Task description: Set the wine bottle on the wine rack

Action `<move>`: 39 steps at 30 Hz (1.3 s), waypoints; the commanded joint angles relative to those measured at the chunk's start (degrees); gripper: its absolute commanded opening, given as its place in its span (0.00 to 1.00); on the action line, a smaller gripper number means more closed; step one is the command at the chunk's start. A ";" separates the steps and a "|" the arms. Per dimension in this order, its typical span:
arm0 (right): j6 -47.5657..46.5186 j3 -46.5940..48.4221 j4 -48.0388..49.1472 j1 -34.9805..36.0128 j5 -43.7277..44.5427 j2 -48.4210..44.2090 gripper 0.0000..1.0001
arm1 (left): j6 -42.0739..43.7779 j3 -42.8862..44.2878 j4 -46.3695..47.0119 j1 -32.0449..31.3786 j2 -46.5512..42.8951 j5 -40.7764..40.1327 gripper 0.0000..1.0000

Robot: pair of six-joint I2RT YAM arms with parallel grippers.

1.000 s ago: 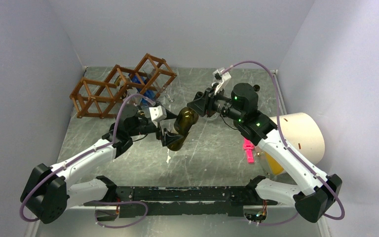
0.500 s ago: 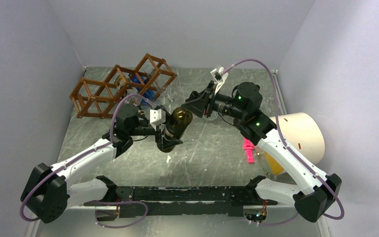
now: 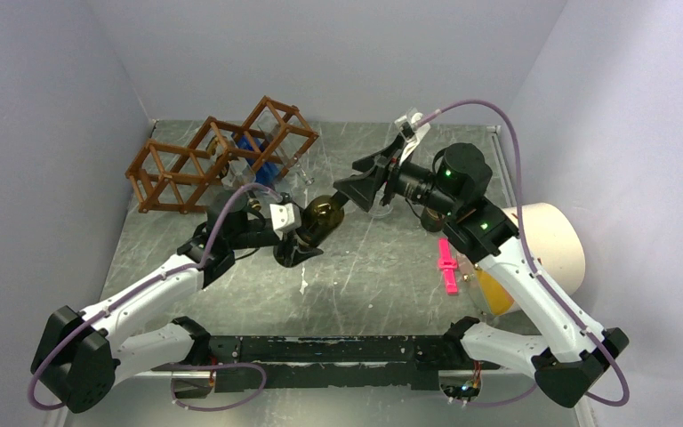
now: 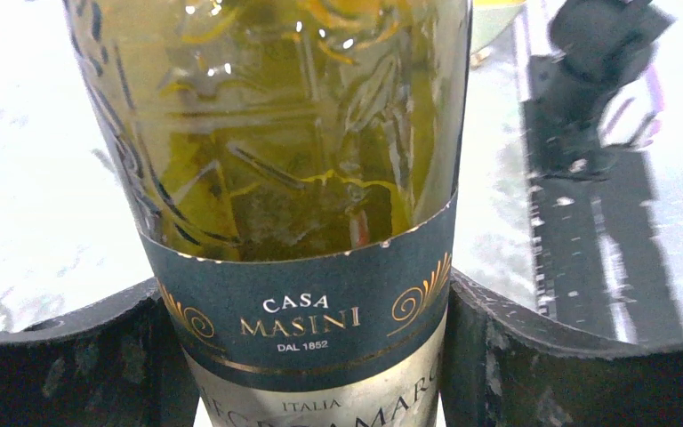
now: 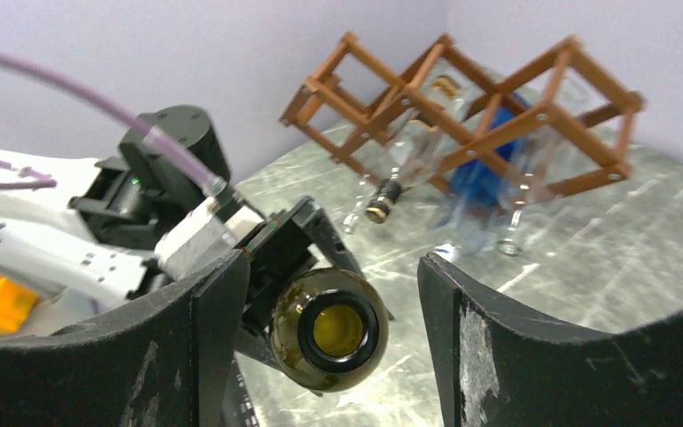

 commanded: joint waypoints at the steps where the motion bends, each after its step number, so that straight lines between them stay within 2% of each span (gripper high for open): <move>1: -5.33 4.97 -10.71 0.09 10.13 -1.13 0.74 | 13.49 1.19 -2.51 -0.94 -3.18 -11.95 0.07; 7: -12.62 5.15 -15.51 0.17 14.33 -3.28 0.75 | 27.03 0.71 -8.01 -2.25 -4.80 -26.51 0.07; 10: -15.75 5.45 -17.67 0.18 16.56 -3.98 0.76 | 33.20 3.29 -11.65 -2.80 -5.58 -30.42 0.07; 13: -17.31 6.00 -19.28 0.34 14.14 -3.48 0.76 | 39.84 7.68 -16.08 -3.19 -5.89 -33.67 0.07; 16: -18.13 6.70 -20.55 0.96 10.55 -2.28 0.76 | 49.60 10.11 -17.80 -3.48 -6.73 -35.08 0.07; 20: -18.92 5.60 -21.01 2.48 12.94 -2.41 0.76 | 60.14 11.45 -15.60 -3.62 -7.63 -36.10 0.07; 25: -18.99 5.02 -21.59 3.51 11.40 -2.07 0.76 | 73.23 16.12 -17.12 -3.59 -6.14 -34.87 0.07; 28: -19.77 5.78 -23.02 4.53 10.00 -0.86 0.77 | 77.72 19.73 -18.60 -3.64 -5.28 -32.31 0.07; 33: -22.33 6.77 -25.64 9.18 8.92 0.95 0.76 | 85.52 28.00 -26.09 -3.64 -2.27 -30.85 0.07; 39: -21.48 10.40 -28.25 12.69 17.09 5.67 0.75 | 95.58 29.76 -28.16 -4.98 -0.44 -33.52 0.07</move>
